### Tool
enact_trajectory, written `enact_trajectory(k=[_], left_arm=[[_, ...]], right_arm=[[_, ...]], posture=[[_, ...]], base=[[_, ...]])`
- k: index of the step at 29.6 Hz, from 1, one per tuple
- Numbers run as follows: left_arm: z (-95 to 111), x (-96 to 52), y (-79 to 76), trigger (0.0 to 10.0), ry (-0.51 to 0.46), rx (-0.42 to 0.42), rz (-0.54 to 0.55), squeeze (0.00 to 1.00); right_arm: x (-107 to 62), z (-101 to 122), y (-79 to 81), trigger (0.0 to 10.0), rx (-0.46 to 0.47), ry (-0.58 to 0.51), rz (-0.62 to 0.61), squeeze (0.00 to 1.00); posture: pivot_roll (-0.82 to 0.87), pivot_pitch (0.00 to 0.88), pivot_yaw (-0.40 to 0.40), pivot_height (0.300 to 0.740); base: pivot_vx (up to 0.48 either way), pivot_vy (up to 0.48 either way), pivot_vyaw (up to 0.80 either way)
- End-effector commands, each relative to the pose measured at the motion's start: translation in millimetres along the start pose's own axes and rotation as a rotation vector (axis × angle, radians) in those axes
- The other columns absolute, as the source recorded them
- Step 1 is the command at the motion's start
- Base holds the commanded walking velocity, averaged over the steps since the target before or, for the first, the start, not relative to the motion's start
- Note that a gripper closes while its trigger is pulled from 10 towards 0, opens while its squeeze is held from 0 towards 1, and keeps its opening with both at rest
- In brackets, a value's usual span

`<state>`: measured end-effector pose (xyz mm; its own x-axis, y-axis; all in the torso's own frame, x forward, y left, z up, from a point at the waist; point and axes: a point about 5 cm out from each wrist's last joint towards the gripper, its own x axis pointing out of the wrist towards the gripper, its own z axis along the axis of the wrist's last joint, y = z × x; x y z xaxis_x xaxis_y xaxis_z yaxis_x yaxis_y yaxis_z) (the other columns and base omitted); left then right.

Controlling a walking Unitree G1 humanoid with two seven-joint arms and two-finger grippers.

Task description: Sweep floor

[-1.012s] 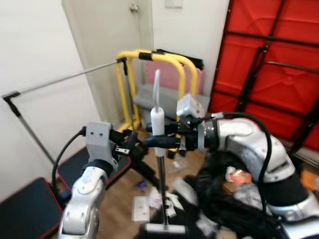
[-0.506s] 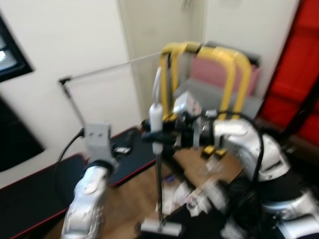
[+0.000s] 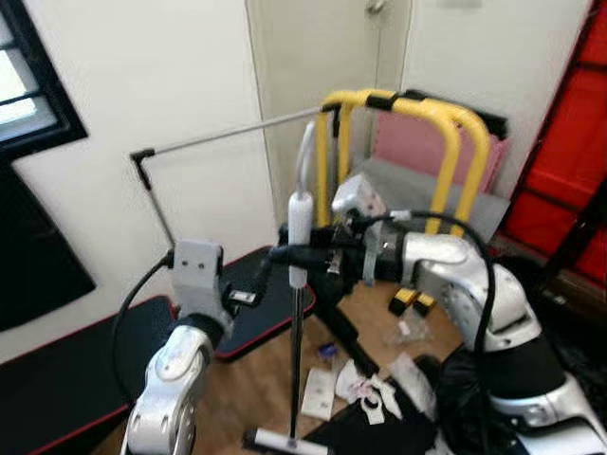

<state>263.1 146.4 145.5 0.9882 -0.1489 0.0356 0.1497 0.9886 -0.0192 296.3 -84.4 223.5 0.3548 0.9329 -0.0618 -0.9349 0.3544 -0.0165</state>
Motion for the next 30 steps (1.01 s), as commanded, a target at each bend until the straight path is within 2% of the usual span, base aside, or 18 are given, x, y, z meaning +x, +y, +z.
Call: enact_trajectory(k=[1, 16, 23, 30], left_arm=[[-0.5, -0.1, 3.2, 10.0, 0.006, 0.008, 0.017, 0.0], [-0.2, 0.3, 2.8, 10.0, 0.006, 0.009, 0.015, 0.0], [-0.2, 0.4, 2.6, 10.0, 0.006, 0.011, 0.014, 0.0], [-0.8, 1.1, 0.9, 10.0, 0.003, 0.018, 0.012, 0.0]], right_arm=[[0.3, 8.2, 1.6, 10.0, -0.015, -0.049, 0.011, 0.0], [1.5, 4.7, 1.0, 10.0, -0.01, -0.052, -0.006, 0.0], [0.7, 3.8, 6.9, 10.0, -0.031, -0.046, 0.04, 0.0], [2.9, 0.9, 2.5, 10.0, -0.041, -0.029, -0.007, 0.0]], posture=[[-0.13, 0.0, 0.003, 0.74], [-0.13, 0.0, 0.004, 0.74], [-0.13, 0.0, 0.004, 0.74], [-0.14, 0.0, 0.001, 0.74]], base=[[0.0, 0.0, 0.0], [0.0, 0.0, 0.0], [0.0, 0.0, 0.8], [0.0, 0.0, 0.8]])
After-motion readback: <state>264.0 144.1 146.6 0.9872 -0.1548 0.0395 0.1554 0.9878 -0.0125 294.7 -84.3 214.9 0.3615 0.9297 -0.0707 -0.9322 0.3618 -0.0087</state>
